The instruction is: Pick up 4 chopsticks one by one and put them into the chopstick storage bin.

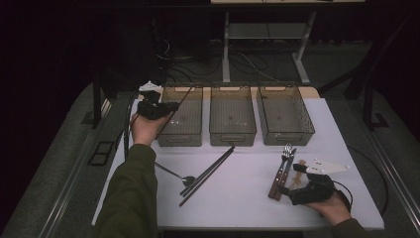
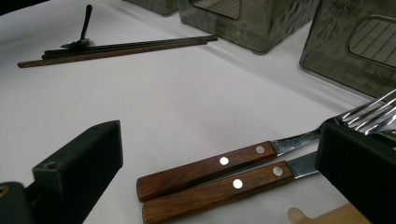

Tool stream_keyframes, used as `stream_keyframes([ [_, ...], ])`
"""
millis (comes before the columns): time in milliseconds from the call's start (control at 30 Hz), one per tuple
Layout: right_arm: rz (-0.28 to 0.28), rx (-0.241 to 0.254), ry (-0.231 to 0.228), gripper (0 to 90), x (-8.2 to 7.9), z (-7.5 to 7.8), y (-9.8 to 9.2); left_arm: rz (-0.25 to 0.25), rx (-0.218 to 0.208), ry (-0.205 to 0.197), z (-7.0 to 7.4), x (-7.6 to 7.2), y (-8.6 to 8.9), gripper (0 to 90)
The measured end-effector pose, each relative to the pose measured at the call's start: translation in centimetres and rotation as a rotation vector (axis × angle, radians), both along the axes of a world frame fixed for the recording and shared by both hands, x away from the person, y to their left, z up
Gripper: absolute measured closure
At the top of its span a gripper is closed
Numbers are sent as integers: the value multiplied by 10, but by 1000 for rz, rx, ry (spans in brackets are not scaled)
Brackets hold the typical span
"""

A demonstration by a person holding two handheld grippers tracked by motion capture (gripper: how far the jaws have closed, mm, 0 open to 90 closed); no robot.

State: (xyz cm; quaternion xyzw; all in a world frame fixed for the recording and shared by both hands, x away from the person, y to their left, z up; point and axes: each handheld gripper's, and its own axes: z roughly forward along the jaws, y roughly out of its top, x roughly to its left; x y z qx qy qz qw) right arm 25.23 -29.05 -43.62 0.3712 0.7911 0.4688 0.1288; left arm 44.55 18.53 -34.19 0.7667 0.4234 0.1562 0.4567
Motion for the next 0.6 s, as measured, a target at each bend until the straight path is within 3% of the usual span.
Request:
stream_keyframes([
  [67,1,0,0,6,0,0,0,10,7,-6,0,4,-1,856],
  [167,2,2,-1,6,0,0,0,16,65,-18,-2,9,-4,857],
  [300,5,1,1,6,0,0,0,40,62,-28,-4,16,-4,856],
  [400,7,2,0,6,0,0,0,52,37,-39,-7,21,-4,856],
  [600,7,5,1,6,-1,0,0,77,74,-45,-19,32,-6,855],
])
